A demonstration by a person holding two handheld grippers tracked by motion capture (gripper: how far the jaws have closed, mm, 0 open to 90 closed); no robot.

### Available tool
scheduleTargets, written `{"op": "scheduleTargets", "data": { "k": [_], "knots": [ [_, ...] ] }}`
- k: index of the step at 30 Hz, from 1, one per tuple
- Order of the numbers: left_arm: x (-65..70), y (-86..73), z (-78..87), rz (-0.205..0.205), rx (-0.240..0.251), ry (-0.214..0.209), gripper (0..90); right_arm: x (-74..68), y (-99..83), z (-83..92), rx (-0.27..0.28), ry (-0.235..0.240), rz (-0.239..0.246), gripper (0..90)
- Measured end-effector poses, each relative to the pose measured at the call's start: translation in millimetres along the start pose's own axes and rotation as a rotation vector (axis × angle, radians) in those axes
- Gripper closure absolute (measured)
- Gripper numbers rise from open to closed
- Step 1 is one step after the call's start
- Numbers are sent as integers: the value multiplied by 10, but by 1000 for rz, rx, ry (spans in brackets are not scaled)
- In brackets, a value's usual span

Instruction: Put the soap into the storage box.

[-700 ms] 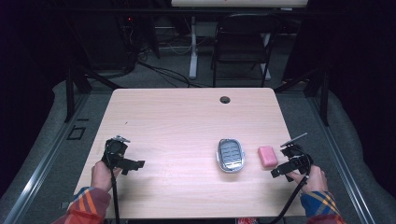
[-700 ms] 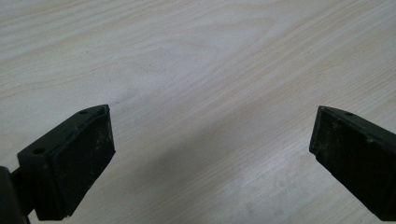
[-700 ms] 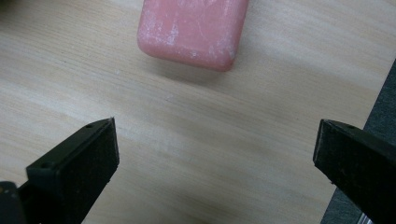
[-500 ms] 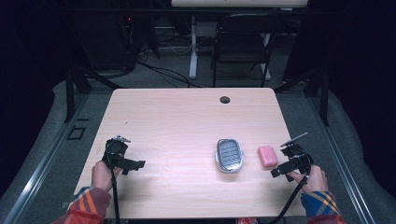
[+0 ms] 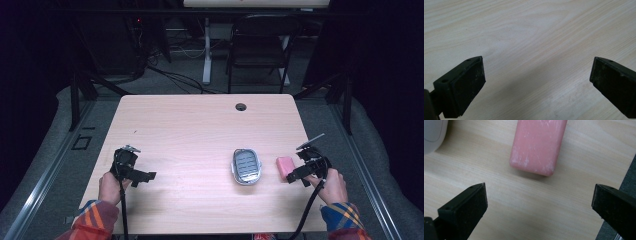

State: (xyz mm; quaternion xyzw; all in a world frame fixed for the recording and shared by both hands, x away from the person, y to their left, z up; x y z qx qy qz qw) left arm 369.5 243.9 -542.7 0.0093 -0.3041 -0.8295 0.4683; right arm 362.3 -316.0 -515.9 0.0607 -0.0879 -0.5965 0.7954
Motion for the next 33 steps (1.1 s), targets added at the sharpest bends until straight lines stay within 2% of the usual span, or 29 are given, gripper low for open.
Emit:
{"op": "scheduleTargets", "data": {
  "k": [3,10,12,13,22,24,25,29,30,31,33],
  "knots": [
    [0,-5,10,-2,7,-4,0,-48,75,-12,-5,11,-5,0],
    [-17,3,-14,5,0,-8,0,-22,176,-4,8,27,-21,0],
    [-11,5,-17,4,-2,-10,0,-33,212,-46,16,35,-48,0],
    [-9,6,-18,5,-2,-12,0,-20,239,-56,-4,45,-32,0],
    [-26,1,-13,4,-3,-17,0,1,386,-149,-18,57,-57,0],
    [-23,3,-16,2,-2,-17,0,-16,413,-192,-9,60,-84,0],
    [-22,3,-16,1,-3,-18,0,-4,429,-192,-25,60,-66,0],
    [-23,3,-16,0,-5,-19,0,-11,486,-224,-34,61,-66,0],
    [-22,3,-15,2,-3,-19,0,-36,491,-249,-12,52,-93,0],
    [-23,3,-15,1,-4,-20,0,-30,517,-252,-41,64,-83,0],
    [-22,3,-16,3,-5,-21,0,-24,526,-263,-44,54,-71,0]
  ]
}}
Point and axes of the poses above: each handheld gripper's, and its own axes: z roughly backward along the jaws, y roughly out of its top, x roughly to its right, the point moved 1 cm from there along -z, roughly forward along the jaws, and after that the axes turned 8 degrees about -y, right-handed, at the moved point
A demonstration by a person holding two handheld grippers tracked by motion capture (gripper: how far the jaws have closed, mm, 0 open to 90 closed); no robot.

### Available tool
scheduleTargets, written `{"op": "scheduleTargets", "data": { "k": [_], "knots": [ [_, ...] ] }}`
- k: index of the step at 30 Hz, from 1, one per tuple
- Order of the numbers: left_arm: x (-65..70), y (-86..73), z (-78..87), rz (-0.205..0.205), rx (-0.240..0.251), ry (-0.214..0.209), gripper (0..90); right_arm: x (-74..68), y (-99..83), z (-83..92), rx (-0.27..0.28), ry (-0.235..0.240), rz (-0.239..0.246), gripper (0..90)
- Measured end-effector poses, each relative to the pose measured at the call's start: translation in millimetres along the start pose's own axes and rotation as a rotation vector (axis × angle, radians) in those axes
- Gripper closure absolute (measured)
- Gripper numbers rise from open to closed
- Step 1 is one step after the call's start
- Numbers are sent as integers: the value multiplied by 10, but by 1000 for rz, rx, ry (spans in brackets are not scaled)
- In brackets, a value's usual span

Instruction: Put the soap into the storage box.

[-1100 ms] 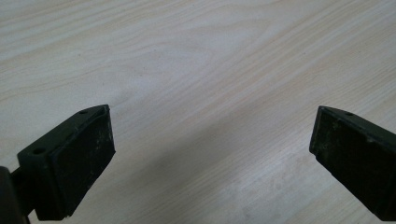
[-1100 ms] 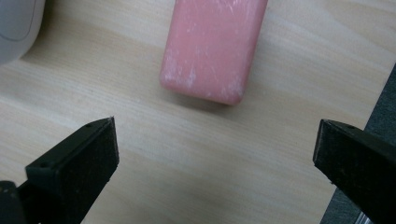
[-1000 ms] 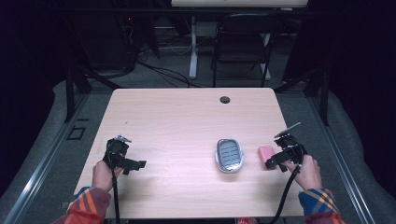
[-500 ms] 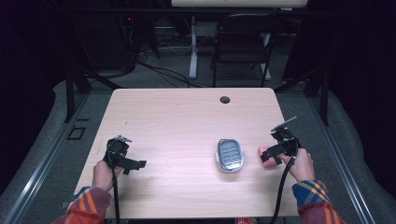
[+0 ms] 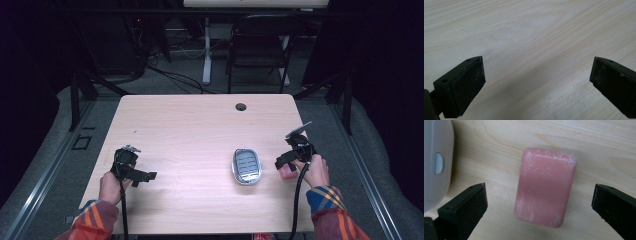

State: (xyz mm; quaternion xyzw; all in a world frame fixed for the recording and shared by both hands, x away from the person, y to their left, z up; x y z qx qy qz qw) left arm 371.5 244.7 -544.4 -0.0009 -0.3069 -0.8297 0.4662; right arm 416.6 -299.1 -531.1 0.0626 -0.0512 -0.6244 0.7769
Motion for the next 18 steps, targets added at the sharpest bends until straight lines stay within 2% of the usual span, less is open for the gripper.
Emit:
{"op": "scheduleTargets", "data": {
  "k": [1,2,4,5,7,9,12,14,15,16,18],
  "knots": [
    [1,1,-1,-1,-1,-1,0,-15,3,-27,18,0,-23,0],
    [2,2,-2,-2,-1,-2,0,-2,22,-38,-10,2,-9,0],
    [2,3,-4,-3,-2,-3,0,-5,24,-60,4,-2,-14,0],
    [3,3,-7,-1,-1,-4,0,1,36,-62,-13,1,-3,0],
    [6,3,-8,1,-2,-5,0,-13,43,-78,-12,-9,-17,0],
    [7,3,-8,1,-2,-7,0,-16,53,-95,-15,-2,-11,21],
    [4,4,-12,1,-3,-7,0,-18,60,-108,-26,-18,-5,67],
    [4,4,-13,1,-4,-8,0,-37,64,-125,-11,-21,-23,140],
    [4,4,-13,0,-4,-8,0,-37,64,-125,-11,-21,-23,140],
    [4,4,-12,1,-4,-8,0,-35,74,-118,-35,-31,-13,181],
    [7,2,-10,3,-4,-8,0,-37,76,-119,-32,-44,-14,222]
  ]
}}
Point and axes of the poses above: each handheld gripper's, and its own axes: z roughly backward along the jaws, y roughly out of its top, x roughly to its right, the point moved 1 cm from there along -z, roughly forward along the jaws, and after that the axes turned 8 degrees about -y, right-handed, at the moved point
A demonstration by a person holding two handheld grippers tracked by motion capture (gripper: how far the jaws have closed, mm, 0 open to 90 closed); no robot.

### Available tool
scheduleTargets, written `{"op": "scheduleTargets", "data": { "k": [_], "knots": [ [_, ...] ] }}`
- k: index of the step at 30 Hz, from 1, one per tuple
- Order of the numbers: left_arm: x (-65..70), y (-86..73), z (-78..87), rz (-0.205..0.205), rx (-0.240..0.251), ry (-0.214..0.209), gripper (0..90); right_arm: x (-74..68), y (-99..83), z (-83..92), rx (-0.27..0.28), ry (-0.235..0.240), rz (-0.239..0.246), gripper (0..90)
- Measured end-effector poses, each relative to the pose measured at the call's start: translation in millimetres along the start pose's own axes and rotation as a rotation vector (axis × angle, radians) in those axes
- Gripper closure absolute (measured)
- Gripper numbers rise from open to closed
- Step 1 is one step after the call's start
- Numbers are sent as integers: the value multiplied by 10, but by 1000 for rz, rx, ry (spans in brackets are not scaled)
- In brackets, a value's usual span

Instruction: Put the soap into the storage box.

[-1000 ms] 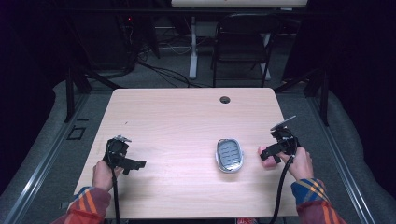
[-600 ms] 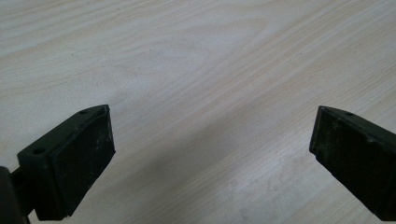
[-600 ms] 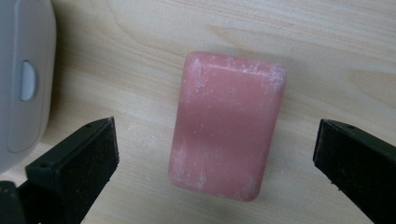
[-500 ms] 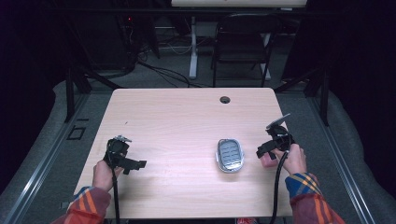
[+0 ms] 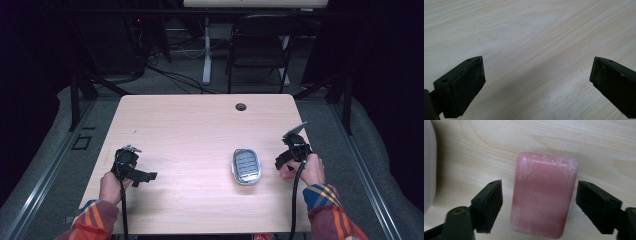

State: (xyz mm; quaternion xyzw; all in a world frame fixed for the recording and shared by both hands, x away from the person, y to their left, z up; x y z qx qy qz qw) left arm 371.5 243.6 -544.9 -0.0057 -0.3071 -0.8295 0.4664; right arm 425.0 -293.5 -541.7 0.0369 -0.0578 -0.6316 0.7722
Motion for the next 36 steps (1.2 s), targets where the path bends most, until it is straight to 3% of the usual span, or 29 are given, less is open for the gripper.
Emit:
{"op": "scheduleTargets", "data": {
  "k": [15,20,21,29,33,36],
  "knots": [
    [7,-2,1,-7,-2,-2,0,-34,1,-74,-14,-30,-5,333],
    [4,4,-13,-9,-7,-3,1,-33,2,-75,-35,-36,14,352],
    [4,4,-14,-10,-7,-3,1,-41,-1,-89,-24,-36,-1,355],
    [14,5,-9,-17,-11,-4,2,-44,1,-87,-28,-46,17,364],
    [23,1,-3,-15,-7,-4,1,-23,3,-58,-60,-45,50,368],
    [11,6,-13,-13,-12,-5,1,-22,-14,-5,-18,-18,20,370]
  ]
}}
Point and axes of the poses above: each handheld gripper's, and its own axes: z roughly backward along the jaws, y roughly out of its top, x roughly to its right, the point moved 1 cm from there along -z, roughly forward along the jaws, and after that the axes turned 8 degrees about -y, right-handed, at the moved point
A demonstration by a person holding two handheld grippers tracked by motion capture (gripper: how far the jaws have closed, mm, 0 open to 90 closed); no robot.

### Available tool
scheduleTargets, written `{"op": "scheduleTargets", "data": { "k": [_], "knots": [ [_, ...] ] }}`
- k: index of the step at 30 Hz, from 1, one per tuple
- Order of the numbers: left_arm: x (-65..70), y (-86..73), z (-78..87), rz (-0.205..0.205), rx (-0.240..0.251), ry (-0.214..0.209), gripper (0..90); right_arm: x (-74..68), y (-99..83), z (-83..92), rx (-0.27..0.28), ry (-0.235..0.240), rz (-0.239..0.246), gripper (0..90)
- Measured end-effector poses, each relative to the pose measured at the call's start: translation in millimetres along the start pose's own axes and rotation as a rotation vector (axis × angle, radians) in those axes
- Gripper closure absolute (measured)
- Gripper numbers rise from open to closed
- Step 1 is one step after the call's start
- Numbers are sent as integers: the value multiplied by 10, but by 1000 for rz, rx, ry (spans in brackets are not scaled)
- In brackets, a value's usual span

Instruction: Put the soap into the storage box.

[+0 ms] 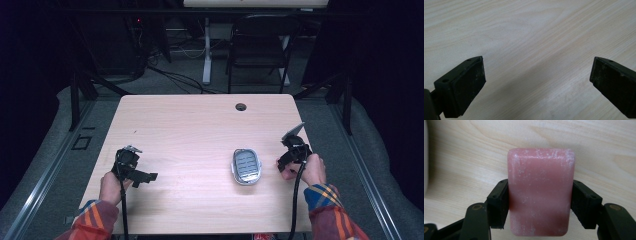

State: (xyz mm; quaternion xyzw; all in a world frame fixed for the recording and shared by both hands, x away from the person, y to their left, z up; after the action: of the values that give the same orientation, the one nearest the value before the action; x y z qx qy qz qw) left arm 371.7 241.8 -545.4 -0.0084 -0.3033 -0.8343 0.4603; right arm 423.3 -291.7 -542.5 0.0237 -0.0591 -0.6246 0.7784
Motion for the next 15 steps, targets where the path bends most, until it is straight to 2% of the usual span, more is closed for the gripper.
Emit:
{"op": "scheduleTargets", "data": {
  "k": [2,6,15],
  "knots": [
    [13,0,2,-3,1,-2,1,7,5,66,10,-7,12,371],
    [10,-1,4,-6,1,-4,2,25,1,89,2,3,18,371],
    [4,1,-5,-2,-3,-4,2,54,-20,186,4,-2,9,372]
  ]
}}
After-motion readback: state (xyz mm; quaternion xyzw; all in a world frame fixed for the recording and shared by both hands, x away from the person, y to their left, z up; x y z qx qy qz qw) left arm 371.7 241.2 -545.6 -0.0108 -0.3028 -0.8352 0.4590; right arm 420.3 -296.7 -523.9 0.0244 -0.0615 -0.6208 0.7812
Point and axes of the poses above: each handheld gripper's, and its own axes: z roughly backward along the jaws, y roughly out of its top, x roughly to its right, the point moved 1 cm from there along -z, roughly forward along the jaws, and after that the axes turned 8 degrees about -y, right-handed, at the moved point
